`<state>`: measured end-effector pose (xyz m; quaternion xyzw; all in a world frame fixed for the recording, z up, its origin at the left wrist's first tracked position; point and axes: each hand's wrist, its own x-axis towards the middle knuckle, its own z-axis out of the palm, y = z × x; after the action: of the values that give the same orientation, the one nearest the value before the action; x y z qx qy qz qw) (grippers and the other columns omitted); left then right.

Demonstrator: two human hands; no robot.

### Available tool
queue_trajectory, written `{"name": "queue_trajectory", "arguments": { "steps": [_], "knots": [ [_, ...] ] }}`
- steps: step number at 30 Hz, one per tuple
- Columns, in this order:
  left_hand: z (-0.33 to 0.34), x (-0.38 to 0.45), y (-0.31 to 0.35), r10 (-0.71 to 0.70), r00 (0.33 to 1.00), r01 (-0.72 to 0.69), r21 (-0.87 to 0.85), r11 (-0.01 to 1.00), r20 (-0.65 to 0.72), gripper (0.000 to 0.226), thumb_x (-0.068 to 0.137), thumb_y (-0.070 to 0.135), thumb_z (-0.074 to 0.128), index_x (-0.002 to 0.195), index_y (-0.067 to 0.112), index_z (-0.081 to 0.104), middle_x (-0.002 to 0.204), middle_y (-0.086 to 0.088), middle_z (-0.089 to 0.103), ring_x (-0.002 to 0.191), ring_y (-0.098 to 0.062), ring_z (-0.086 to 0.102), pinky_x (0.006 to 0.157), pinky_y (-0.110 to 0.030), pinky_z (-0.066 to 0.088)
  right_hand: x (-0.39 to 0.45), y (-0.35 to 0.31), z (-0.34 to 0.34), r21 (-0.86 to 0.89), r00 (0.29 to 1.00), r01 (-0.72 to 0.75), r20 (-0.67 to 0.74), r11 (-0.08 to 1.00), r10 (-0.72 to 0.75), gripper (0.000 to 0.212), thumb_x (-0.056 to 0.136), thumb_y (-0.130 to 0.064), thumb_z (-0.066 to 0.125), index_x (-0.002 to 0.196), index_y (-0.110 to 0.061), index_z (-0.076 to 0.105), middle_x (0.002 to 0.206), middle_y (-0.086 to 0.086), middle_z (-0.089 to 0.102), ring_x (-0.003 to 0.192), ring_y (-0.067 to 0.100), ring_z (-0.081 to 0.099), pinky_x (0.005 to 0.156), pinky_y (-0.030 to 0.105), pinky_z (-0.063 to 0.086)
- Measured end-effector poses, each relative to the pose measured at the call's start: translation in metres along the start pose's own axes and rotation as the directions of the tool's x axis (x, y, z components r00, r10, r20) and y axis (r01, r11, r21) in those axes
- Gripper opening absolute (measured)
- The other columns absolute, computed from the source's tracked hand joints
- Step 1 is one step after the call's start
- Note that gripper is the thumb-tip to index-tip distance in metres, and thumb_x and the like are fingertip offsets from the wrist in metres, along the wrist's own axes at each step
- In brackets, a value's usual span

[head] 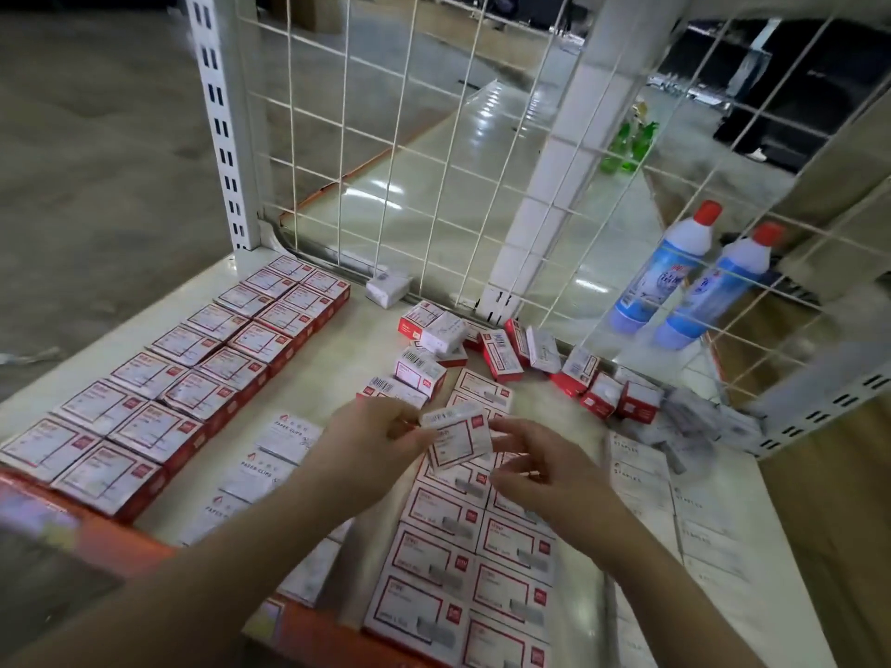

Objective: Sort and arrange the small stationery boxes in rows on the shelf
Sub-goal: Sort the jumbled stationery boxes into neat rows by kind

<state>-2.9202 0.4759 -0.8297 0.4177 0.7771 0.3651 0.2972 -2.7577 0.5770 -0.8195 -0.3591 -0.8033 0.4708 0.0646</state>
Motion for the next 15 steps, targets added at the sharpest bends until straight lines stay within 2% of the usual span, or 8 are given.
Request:
{"name": "queue_trajectory", "arguments": {
  "steps": [2, 4, 7, 11, 15],
  "knots": [
    [-0.0009, 0.0013, 0.0005, -0.038, 0.999, 0.038, -0.04, 0.998, 0.008, 0.022, 0.09, 0.032, 0.056, 0.102, 0.017, 0.068, 0.084, 0.009, 0.068, 0.076, -0.009, 0.064, 0.066, -0.023, 0.056, -0.0013, -0.0006, 0.0021, -0.076, 0.999, 0.02, 0.027, 0.997, -0.018, 0.057, 0.081, -0.023, 0.067, 0.121, -0.05, 0.037, 0.106, -0.021, 0.056, 0.092, 0.001, 0.059, 0.075, 0.017, 0.05],
    [-0.0007, 0.0019, 0.0015, -0.056, 0.998, 0.057, -0.037, 0.998, 0.033, 0.021, 0.091, 0.032, 0.055, 0.097, 0.018, 0.069, 0.08, 0.009, 0.067, 0.068, -0.005, 0.06, 0.056, -0.014, 0.049, -0.0022, -0.0017, 0.0038, -0.142, 0.997, 0.075, 0.028, 0.987, -0.071, 0.06, 0.082, -0.025, 0.067, 0.12, -0.056, 0.033, 0.102, -0.026, 0.054, 0.091, -0.007, 0.056, 0.078, 0.012, 0.047],
    [-0.0001, 0.0003, 0.0018, -0.093, 0.993, 0.098, -0.066, 0.993, 0.074, 0.021, 0.093, 0.03, 0.051, 0.096, 0.017, 0.067, 0.081, 0.008, 0.066, 0.065, -0.003, 0.057, 0.046, -0.005, 0.039, -0.0033, -0.003, 0.0038, -0.149, 0.994, 0.113, 0.009, 0.982, -0.113, 0.052, 0.082, -0.02, 0.069, 0.117, -0.049, 0.044, 0.095, -0.024, 0.058, 0.086, -0.011, 0.056, 0.076, 0.007, 0.045],
    [0.0016, -0.0024, 0.0011, -0.093, 0.993, 0.103, -0.146, 0.984, 0.077, 0.019, 0.093, 0.029, 0.05, 0.091, 0.019, 0.066, 0.077, 0.011, 0.064, 0.067, -0.002, 0.06, 0.05, -0.006, 0.042, -0.0031, -0.0028, 0.0048, -0.121, 0.992, 0.117, -0.035, 0.986, -0.122, 0.048, 0.077, -0.016, 0.074, 0.101, -0.051, 0.051, 0.089, -0.02, 0.065, 0.083, -0.006, 0.06, 0.077, 0.01, 0.047],
    [0.0061, -0.005, -0.0007, -0.103, 0.99, 0.121, -0.211, 0.97, 0.094, 0.014, 0.091, 0.03, 0.054, 0.09, 0.023, 0.065, 0.076, 0.007, 0.066, 0.063, -0.006, 0.059, 0.054, -0.013, 0.044, 0.0007, 0.0028, 0.0072, -0.099, 0.984, 0.108, -0.132, 0.989, -0.12, 0.045, 0.074, -0.018, 0.077, 0.108, -0.041, 0.058, 0.088, -0.021, 0.067, 0.083, -0.004, 0.062, 0.08, 0.02, 0.051]
  ]
}}
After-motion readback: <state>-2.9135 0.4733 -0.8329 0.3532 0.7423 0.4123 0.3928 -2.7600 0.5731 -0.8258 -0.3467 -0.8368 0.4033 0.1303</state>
